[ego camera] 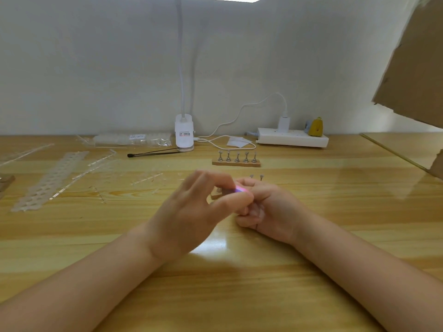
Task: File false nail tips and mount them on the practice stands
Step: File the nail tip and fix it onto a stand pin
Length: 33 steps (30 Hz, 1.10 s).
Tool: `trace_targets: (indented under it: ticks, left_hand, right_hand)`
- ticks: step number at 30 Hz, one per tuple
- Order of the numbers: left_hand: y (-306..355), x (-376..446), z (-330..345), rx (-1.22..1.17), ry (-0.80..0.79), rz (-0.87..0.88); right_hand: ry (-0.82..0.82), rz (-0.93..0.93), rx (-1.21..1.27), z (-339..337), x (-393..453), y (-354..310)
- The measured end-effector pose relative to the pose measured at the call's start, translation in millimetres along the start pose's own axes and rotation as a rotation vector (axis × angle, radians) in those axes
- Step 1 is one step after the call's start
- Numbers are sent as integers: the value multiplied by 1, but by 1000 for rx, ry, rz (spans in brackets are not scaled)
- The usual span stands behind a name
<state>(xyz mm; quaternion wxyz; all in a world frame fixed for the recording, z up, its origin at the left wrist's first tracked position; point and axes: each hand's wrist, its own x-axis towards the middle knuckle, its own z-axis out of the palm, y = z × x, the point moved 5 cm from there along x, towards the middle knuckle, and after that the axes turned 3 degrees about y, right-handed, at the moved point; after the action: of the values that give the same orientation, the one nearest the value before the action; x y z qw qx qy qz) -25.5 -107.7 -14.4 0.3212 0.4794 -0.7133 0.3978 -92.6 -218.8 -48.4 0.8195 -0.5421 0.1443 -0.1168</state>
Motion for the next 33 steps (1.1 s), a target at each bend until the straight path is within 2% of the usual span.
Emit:
trace_targets:
  ticks: [3,5,7,10,16,19,22,25,27,30,33]
  left_hand:
    - [-18,-3,0,37,-40,-164]
    - [-23,-4,-4,18,-13,-229]
    - [-13,-1,-8,-23,48,-127]
    - [6,3,-4,5,41,52]
    - [-15,-3,-4,108,10,-109]
    - [-8,-1,-6,58,64,-34]
    - [1,-1,-1,64,-2,49]
    - [-15,-6,1,117,-74,-90]
    - [-21,-6,-2,119,-45,-142]
    - [-6,-2,-3,54,18,-15]
    - [-2,-3,3,41,-80,8]
  right_hand:
    - [3,13,10,-3,0,0]
    - [-7,32,17,-4,1,1]
    - [-19,36,13,-3,2,3]
    - [-88,1,-43,2,1,2]
    - [-26,14,-42,0,0,1]
    - [-52,5,-79,3,-2,0]
    - [-97,5,-149,6,-3,0]
    - [-44,12,-89,1,-1,-1]
    - [-42,4,-63,2,-1,-1]
    - [-75,-15,-103,5,-1,0]
    - [-96,-17,-122,6,-1,-1]
